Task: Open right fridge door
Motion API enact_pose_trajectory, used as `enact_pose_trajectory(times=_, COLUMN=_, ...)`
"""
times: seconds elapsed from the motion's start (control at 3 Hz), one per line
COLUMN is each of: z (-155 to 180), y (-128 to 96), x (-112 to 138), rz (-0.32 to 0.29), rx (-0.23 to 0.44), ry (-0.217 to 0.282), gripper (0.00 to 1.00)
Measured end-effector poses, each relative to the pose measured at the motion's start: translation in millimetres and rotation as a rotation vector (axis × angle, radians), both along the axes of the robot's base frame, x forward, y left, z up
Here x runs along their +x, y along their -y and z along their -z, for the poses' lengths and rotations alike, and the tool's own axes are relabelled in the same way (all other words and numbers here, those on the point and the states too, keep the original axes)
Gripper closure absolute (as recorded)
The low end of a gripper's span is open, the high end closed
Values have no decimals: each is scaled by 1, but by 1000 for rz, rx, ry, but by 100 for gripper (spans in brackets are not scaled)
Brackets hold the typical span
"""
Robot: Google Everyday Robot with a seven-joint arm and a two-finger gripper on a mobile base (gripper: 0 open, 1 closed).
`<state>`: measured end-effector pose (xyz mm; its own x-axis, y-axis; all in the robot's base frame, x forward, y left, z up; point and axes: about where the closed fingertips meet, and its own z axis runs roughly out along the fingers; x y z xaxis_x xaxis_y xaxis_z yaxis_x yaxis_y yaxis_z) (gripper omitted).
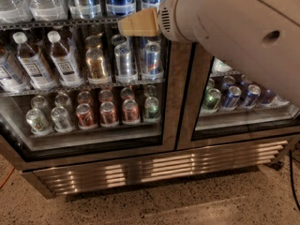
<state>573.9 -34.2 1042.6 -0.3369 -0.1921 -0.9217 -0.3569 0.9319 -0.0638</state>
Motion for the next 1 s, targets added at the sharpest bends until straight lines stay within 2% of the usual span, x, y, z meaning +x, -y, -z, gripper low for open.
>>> enact_pose_trajectory(times=0.33, z=15, y=1, x=31, rz=54, rx=4, ry=-40, gripper=0)
enact_pose_trajectory(times=0.67, z=13, y=0, x=30, rz=53, rx=5, ry=-37, gripper=0)
enact_pose_trajectory(times=1.0, z=-1, y=6, x=2, rz=53, rx=8, ry=-1, gripper=0)
